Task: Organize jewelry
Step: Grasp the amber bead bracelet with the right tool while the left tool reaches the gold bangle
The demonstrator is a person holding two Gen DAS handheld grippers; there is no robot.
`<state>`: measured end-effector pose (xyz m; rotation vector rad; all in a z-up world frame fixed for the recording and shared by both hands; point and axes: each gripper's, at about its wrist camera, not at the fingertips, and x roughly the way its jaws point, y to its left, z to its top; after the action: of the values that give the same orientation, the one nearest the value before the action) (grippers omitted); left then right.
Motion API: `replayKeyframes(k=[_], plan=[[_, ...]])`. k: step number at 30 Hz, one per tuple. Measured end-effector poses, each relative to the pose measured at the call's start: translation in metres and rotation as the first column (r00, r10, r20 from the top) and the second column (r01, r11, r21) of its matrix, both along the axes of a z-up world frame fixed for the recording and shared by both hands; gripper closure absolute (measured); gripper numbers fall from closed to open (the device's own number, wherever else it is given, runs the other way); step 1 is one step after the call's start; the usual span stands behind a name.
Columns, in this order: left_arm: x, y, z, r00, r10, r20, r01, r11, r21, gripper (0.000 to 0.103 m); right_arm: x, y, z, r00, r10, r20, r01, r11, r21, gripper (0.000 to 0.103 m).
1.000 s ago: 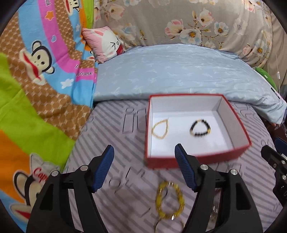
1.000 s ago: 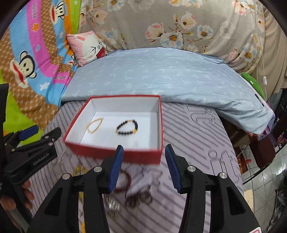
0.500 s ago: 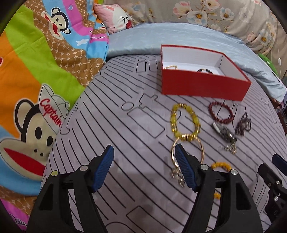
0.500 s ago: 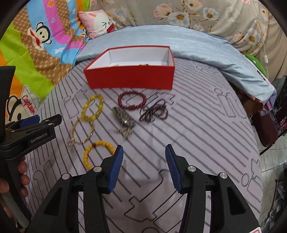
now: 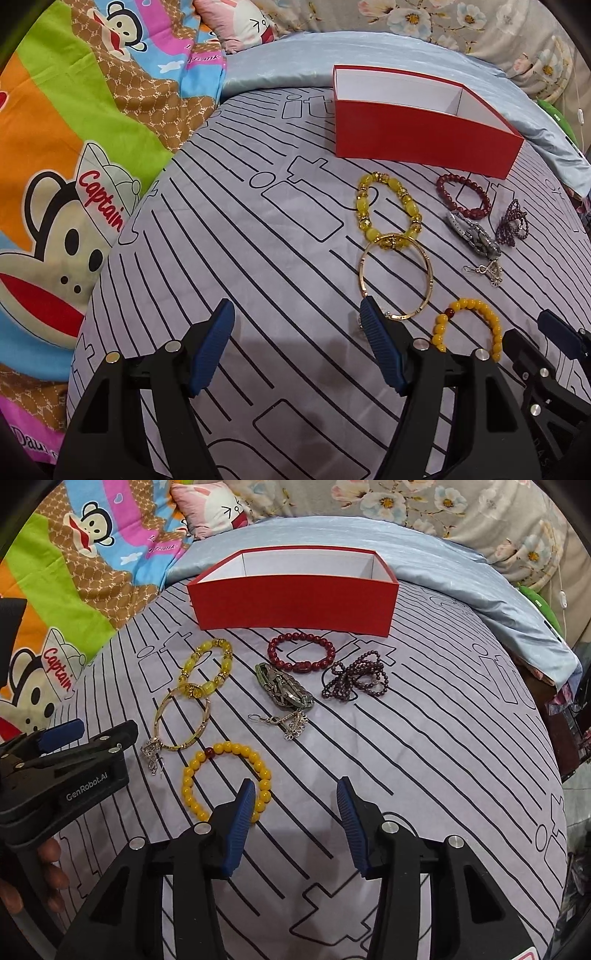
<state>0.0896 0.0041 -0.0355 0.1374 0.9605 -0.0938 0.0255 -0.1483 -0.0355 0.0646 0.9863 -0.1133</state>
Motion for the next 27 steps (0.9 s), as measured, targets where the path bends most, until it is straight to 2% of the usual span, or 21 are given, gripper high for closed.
replayKeyframes(k=[10, 16, 21, 27], plan=[[0.006, 0.003, -0.006, 1.000, 0.005, -0.015, -0.006, 1.000, -0.017, 0.036, 0.013, 0.002, -0.013, 1.000, 0.005, -0.017, -0.005, 1.000, -0.002, 0.076], [0.010, 0.008, -0.008, 1.000, 0.015, -0.021, -0.015, 0.999, -0.041, 0.036, 0.014, 0.002, -0.013, 1.000, 0.013, -0.010, -0.013, 1.000, -0.021, 0.096], [0.013, 0.004, -0.008, 1.000, 0.006, -0.025, -0.007, 0.998, -0.065, 0.036, 0.011, -0.003, -0.012, 1.000, 0.000, -0.011, 0.000, 1.000, -0.022, 0.096], [0.018, -0.012, -0.011, 0.999, -0.024, -0.024, 0.022, 0.997, -0.069, 0.036, 0.005, -0.017, -0.011, 0.999, -0.034, -0.015, 0.035, 0.999, 0.018, 0.096]])
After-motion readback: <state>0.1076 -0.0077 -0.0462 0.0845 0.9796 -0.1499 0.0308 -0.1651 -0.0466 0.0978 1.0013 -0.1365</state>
